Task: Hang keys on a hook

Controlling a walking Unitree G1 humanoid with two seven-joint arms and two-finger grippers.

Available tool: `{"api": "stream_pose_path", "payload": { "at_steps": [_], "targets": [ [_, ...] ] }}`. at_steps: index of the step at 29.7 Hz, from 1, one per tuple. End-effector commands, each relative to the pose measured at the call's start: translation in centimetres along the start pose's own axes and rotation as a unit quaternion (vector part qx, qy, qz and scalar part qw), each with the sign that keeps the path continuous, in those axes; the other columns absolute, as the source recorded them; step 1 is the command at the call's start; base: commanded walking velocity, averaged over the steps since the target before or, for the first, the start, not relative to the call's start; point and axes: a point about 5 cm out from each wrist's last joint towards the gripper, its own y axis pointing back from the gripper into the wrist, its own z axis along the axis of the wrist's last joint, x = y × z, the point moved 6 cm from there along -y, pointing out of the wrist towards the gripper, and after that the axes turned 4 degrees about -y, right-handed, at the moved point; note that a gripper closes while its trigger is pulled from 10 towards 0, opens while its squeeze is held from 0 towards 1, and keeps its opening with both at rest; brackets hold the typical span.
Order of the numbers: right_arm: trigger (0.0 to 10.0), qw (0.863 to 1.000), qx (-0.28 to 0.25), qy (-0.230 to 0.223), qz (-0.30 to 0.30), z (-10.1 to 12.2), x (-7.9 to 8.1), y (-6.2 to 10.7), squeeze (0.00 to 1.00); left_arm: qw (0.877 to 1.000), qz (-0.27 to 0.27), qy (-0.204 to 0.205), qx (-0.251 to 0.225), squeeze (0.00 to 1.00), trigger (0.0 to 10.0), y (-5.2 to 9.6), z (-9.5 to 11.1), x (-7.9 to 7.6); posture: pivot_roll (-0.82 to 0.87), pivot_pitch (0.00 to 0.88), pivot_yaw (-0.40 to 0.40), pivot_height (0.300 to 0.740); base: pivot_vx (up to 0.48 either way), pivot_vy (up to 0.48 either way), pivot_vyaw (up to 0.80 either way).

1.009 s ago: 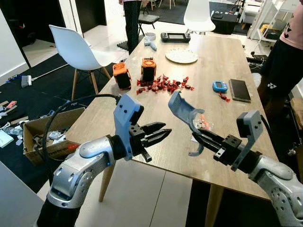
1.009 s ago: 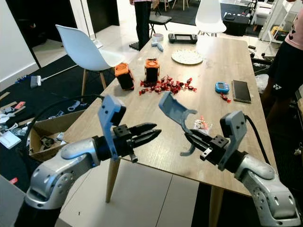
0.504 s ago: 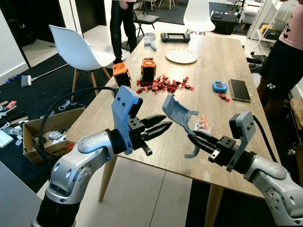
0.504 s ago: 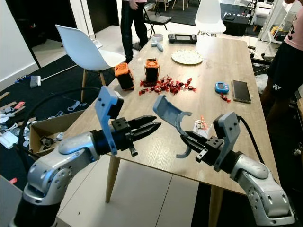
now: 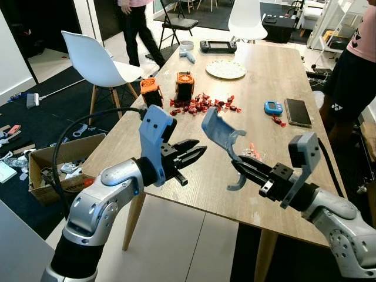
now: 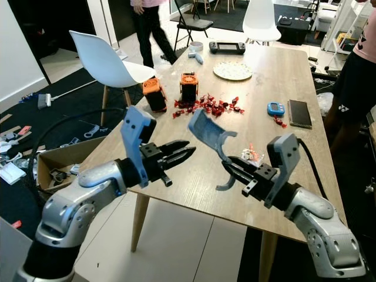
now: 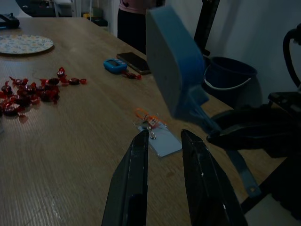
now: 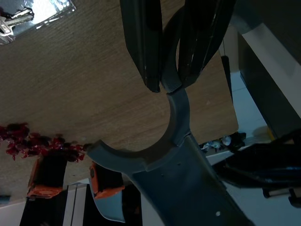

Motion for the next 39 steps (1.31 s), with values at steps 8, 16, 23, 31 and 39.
{"api": "stream_pose_path", "payload": {
  "at_steps": [8, 16, 23, 31, 39],
  "targets": [
    [10.0, 1.0, 0.013, -0.001, -0.006, -0.6, -0.1, 0.5, 0.0, 1.0, -0.017, 0.012, -0.013, 0.0, 10.0, 0.2, 0.7, -0.7, 0.08, 0.147, -0.004, 0.74, 0.0, 0.0, 0.0],
    [10.0, 1.0, 0.01, -0.005, 0.005, -0.8, 0.5, -0.5, 0.0, 0.999, -0.019, 0.018, -0.023, 0.0, 10.0, 0.0, 1.2, -0.9, 0.08, 0.155, -0.006, 0.74, 0.0, 0.0, 0.0],
    [10.0, 1.0, 0.008, -0.004, 0.014, -0.7, 0.8, -1.0, 0.0, 0.999, -0.017, 0.021, -0.026, 0.0, 10.0, -0.1, 1.5, -0.8, 0.09, 0.157, -0.007, 0.74, 0.0, 0.0, 0.0],
    [10.0, 0.999, 0.012, -0.011, 0.029, -1.4, 1.9, -1.5, 0.0, 0.999, 0.001, 0.024, -0.027, 0.0, 10.0, -0.4, 1.7, -0.2, 0.09, 0.16, -0.01, 0.74, 0.0, 0.0, 0.0],
    [10.0, 1.0, 0.015, -0.009, 0.022, -1.5, 1.7, -1.1, 0.0, 0.999, 0.014, 0.028, -0.024, 0.0, 10.0, -0.6, 1.6, 0.4, 0.08, 0.161, -0.005, 0.74, 0.0, 0.0, 0.0]
  ]
}}
